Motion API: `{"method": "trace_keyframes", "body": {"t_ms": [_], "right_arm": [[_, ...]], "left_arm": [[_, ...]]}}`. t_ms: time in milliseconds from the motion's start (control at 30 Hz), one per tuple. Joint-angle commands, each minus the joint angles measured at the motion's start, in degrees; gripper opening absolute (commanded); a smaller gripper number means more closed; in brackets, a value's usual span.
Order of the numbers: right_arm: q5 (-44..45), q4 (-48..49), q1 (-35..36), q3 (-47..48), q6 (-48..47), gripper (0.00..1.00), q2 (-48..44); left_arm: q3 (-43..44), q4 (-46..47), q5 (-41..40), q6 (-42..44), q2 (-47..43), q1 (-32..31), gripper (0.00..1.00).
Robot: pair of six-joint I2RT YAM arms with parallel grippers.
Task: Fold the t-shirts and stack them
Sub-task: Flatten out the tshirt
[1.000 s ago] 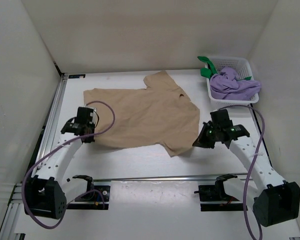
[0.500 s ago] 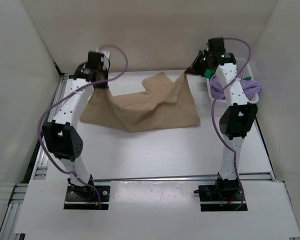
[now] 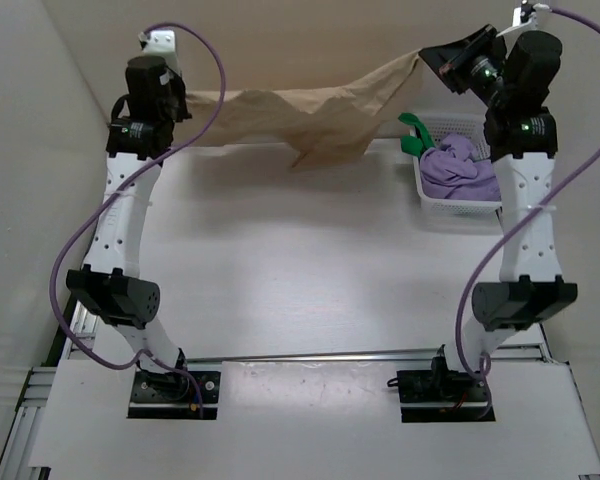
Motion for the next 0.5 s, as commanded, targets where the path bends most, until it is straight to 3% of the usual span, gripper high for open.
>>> {"method": "trace_keyframes", "body": {"t_ms": [0, 233, 467], "right_arm": [[-3.51, -1.92, 0.57, -11.74, -3.29, 0.00, -5.66], [2.80, -6.04, 5.31, -49.31, -10.50, 0.00, -27.98], [7.46, -15.35, 13.31, -75.21, -10.08, 0.00, -46.00]], "left_arm": [[-9.85, -1.71, 2.74, -0.01, -7.25, -2.09, 0.10], [-35.60, -1.71, 1.52, -0.01, -20.78, -3.24, 0.10], [-65.46, -3.20, -2.80, -0.01, -31.44, -8.50, 0.10]]}}
